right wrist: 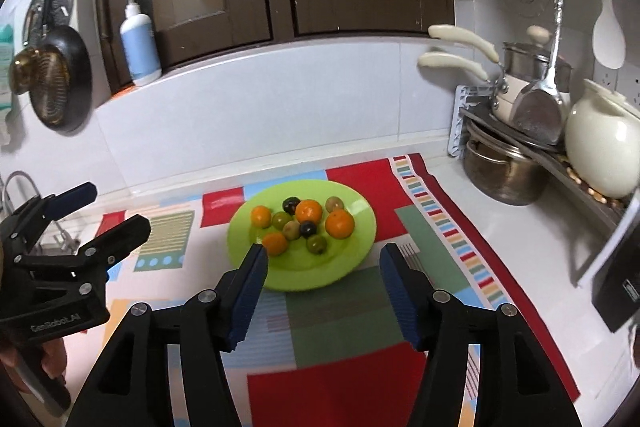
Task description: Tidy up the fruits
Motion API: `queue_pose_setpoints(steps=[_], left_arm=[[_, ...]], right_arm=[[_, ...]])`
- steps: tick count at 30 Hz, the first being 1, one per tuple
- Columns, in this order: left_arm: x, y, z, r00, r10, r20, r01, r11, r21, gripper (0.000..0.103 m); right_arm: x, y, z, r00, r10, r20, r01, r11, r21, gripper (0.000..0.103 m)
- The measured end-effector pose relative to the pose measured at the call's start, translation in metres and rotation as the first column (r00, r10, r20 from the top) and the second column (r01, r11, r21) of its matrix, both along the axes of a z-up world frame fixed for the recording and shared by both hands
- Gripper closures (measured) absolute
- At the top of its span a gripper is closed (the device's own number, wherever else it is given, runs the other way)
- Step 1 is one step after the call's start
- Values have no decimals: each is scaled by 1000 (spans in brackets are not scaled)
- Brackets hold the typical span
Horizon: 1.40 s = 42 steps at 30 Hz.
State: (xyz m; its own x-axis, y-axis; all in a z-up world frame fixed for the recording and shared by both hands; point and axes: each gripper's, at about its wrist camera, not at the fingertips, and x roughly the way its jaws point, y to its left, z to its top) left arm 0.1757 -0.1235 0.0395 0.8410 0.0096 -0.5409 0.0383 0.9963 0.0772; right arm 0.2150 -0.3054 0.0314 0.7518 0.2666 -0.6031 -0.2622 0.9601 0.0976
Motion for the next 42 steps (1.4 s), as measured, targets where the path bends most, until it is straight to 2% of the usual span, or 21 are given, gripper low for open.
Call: queue_pose_setpoints(steps=[9, 18, 26, 42], left_arm=[[-57, 0, 9, 998, 55, 26, -54, 999, -4, 0], [-96, -2, 20, 996, 75, 47, -75, 997, -11, 0], [-114, -5, 23, 995, 80, 54, -80, 997, -4, 0], [-127, -5, 27, 994, 89, 69, -90, 996, 12, 0]], right_arm=[[-51, -5, 12, 999, 27, 32, -27, 1000, -9, 39], [-87, -9, 21, 997, 49, 51, -49, 999, -2, 39], [-109, -11, 25, 996, 58, 66, -58, 998, -3, 39], [-122, -12, 25, 996, 61, 62, -61, 998, -1, 39]])
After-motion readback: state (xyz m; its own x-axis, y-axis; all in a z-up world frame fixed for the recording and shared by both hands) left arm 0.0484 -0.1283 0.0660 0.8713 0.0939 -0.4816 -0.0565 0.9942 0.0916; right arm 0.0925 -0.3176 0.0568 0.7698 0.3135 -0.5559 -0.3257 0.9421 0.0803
